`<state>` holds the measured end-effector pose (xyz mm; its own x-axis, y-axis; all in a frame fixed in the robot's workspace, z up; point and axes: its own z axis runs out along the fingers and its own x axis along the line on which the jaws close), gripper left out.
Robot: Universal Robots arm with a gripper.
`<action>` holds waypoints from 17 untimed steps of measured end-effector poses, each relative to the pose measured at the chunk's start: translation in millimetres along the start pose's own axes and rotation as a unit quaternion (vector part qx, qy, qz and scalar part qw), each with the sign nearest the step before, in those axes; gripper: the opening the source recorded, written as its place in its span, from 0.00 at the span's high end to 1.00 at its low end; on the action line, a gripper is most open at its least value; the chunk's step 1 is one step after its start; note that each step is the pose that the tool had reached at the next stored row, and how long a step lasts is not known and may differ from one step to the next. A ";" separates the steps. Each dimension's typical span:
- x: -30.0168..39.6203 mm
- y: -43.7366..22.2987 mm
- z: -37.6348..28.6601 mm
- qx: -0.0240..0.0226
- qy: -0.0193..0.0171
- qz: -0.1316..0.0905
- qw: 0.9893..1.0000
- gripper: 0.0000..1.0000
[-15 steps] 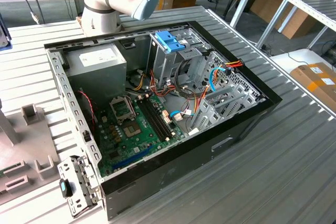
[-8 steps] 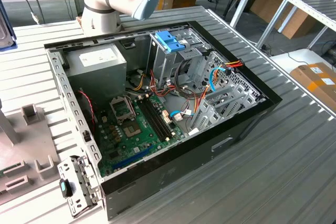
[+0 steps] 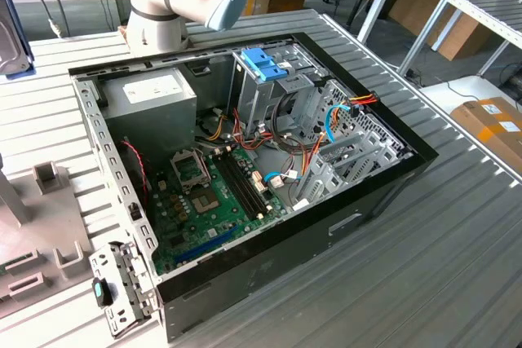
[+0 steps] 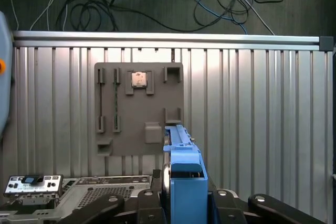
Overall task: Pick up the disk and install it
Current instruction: 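Pick up the disk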
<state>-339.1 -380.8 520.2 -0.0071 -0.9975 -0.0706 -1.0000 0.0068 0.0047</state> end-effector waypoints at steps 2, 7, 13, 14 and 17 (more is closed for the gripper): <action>0.0 -1.9 0.2 0.000 0.000 0.000 1.000 0.63; 0.0 -9.2 0.5 0.000 0.000 0.000 1.000 0.63; 0.0 -23.9 0.8 0.000 0.000 0.000 1.000 0.63; -0.1 -25.2 0.9 0.000 0.000 0.000 1.000 0.63; -0.1 -29.5 1.0 0.000 0.000 0.000 1.000 0.63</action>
<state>-309.7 -380.8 519.1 -0.0072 -0.9975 -0.0706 -1.0000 0.0068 0.0047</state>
